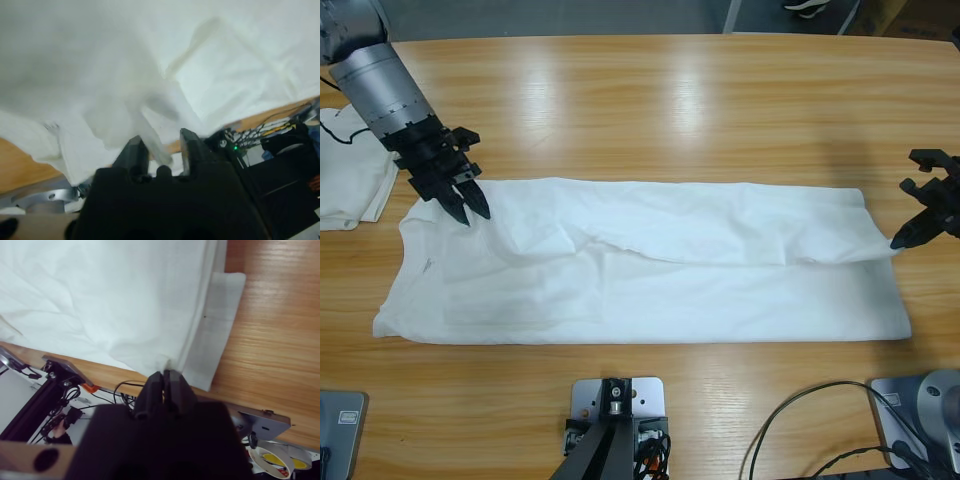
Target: Fold clothes
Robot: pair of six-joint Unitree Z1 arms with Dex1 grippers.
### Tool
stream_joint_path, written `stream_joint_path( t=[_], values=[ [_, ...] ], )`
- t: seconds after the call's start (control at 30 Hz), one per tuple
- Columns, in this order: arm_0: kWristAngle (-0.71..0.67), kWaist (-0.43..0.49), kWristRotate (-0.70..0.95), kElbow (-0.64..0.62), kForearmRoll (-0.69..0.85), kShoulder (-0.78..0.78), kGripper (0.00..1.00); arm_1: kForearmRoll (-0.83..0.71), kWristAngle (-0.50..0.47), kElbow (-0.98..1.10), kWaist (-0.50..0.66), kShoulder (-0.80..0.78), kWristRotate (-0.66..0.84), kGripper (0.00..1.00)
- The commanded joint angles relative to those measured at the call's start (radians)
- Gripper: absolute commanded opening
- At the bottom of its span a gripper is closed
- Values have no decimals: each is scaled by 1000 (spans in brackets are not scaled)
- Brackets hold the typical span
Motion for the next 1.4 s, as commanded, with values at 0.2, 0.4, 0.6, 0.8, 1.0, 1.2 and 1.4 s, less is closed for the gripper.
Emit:
stream_joint_path(
  t=[0.2, 0.4, 0.6, 0.8, 1.0, 1.2, 1.4],
  values=[
    [114, -159, 563, -310, 91, -38, 964, -16, 14, 11, -12, 19, -8, 0],
    [200, -229, 645, -330, 90, 108, 954, -26, 12, 12, -12, 16, -8, 0],
    [157, -234, 659, -353, 81, 160, 770, -41, 10, 14, -12, 19, -10, 0],
    [44, -219, 649, -366, 85, 217, 734, -54, 7, 18, -12, 21, -10, 0],
    [56, -188, 645, -356, 87, 243, 734, -62, 5, 21, -12, 24, -10, 0],
    [66, -188, 634, -362, 90, 286, 734, -65, 1, 20, -12, 27, -10, 0],
    [79, -178, 617, -348, 102, 307, 688, -69, -1, 21, -12, 34, -10, 0]
  ],
)
